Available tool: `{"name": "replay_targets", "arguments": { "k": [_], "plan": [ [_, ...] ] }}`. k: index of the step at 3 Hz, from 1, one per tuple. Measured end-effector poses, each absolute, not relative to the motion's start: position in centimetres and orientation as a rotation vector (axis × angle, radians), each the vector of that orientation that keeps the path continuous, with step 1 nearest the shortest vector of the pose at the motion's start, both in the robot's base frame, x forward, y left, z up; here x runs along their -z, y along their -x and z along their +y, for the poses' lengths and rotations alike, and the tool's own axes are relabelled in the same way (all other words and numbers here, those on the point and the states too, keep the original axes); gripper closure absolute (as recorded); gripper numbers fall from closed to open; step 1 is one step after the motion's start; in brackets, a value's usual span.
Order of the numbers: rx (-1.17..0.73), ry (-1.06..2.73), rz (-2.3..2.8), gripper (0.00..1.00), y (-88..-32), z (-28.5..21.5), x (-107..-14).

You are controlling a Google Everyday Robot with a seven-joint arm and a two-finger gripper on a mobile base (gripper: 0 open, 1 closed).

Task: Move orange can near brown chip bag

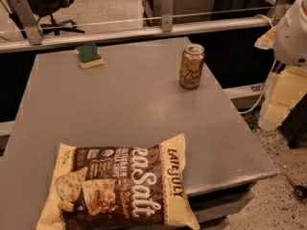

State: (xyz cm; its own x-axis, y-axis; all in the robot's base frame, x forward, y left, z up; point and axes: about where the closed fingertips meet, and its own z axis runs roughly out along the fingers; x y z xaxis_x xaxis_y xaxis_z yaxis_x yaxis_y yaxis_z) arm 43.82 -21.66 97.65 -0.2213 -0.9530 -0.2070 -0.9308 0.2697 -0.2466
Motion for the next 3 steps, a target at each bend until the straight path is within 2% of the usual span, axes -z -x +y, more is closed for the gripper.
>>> {"name": "replay_targets", "arguments": {
  "k": [2, 3],
  "plan": [
    [0.062, 1.681, 2.185, 0.00, -45.1, -21.3, -96.7],
    [-0.076, 1.574, 2.079, 0.00, -48.9, -19.9, -94.1]
  ]
}}
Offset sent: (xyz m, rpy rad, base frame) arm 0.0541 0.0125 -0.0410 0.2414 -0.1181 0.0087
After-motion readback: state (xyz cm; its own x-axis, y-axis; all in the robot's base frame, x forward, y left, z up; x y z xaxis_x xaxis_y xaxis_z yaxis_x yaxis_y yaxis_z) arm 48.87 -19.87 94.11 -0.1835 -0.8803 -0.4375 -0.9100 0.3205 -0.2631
